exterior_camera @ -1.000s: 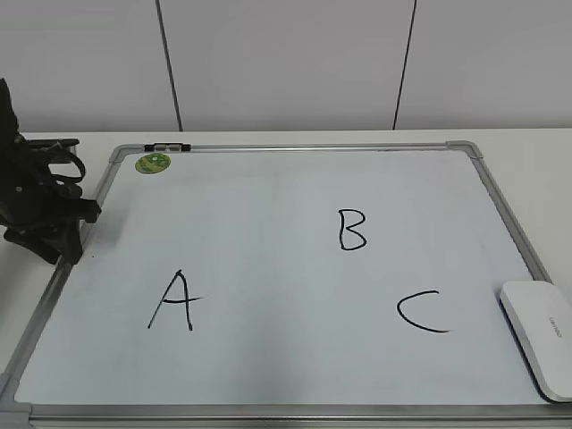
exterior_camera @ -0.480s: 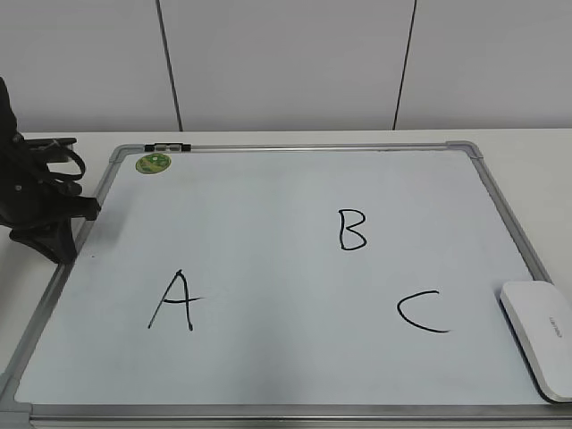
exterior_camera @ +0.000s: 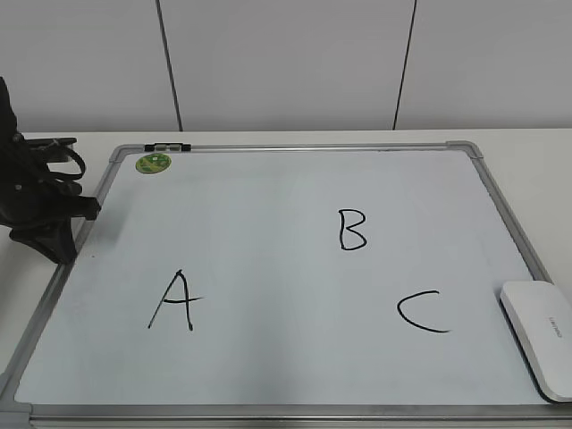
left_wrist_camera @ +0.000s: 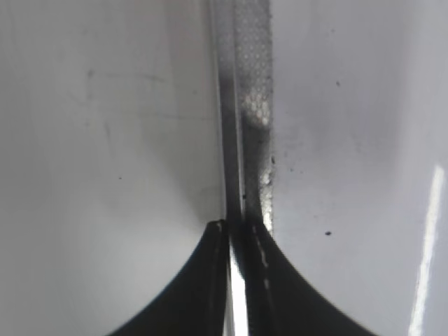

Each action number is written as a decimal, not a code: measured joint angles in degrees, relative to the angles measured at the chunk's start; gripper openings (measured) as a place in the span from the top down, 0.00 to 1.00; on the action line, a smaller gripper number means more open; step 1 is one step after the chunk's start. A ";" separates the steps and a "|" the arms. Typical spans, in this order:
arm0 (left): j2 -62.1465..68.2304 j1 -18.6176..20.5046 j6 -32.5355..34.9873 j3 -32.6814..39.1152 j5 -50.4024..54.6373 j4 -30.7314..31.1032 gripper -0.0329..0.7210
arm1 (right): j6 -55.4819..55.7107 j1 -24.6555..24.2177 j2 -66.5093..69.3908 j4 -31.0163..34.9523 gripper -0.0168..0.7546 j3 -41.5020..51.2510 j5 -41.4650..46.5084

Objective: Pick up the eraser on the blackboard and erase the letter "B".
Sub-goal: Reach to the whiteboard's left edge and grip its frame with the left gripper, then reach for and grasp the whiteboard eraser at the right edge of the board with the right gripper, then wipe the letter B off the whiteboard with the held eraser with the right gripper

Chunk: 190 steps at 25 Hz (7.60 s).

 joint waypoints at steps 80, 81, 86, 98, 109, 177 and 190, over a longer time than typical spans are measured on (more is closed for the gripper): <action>0.00 0.02 0.00 -0.12 0.51 -0.60 0.94 | 3.30 8.23 84.13 4.32 0.26 -4.72 -33.59; 0.00 0.02 0.00 -0.12 0.51 -0.60 0.94 | 3.40 8.23 84.13 4.32 0.26 -4.72 -33.59; 0.00 0.02 0.00 -0.12 0.60 -0.60 0.94 | 3.40 8.23 83.60 4.25 0.26 -4.72 -33.59; 0.00 0.02 0.00 -0.12 0.60 -0.69 0.94 | 3.40 8.23 78.06 4.29 0.26 -5.34 -32.83; 0.00 0.02 0.00 -0.12 0.60 -0.69 0.94 | 2.02 10.98 77.65 5.13 0.26 -22.93 -18.44; 0.00 0.15 0.00 -0.21 0.77 -0.91 0.94 | -3.38 34.76 125.26 2.20 0.26 -72.36 -3.51; 0.00 0.15 0.00 -0.21 0.77 -0.91 0.94 | -3.61 24.65 125.32 2.67 0.26 -72.75 -1.70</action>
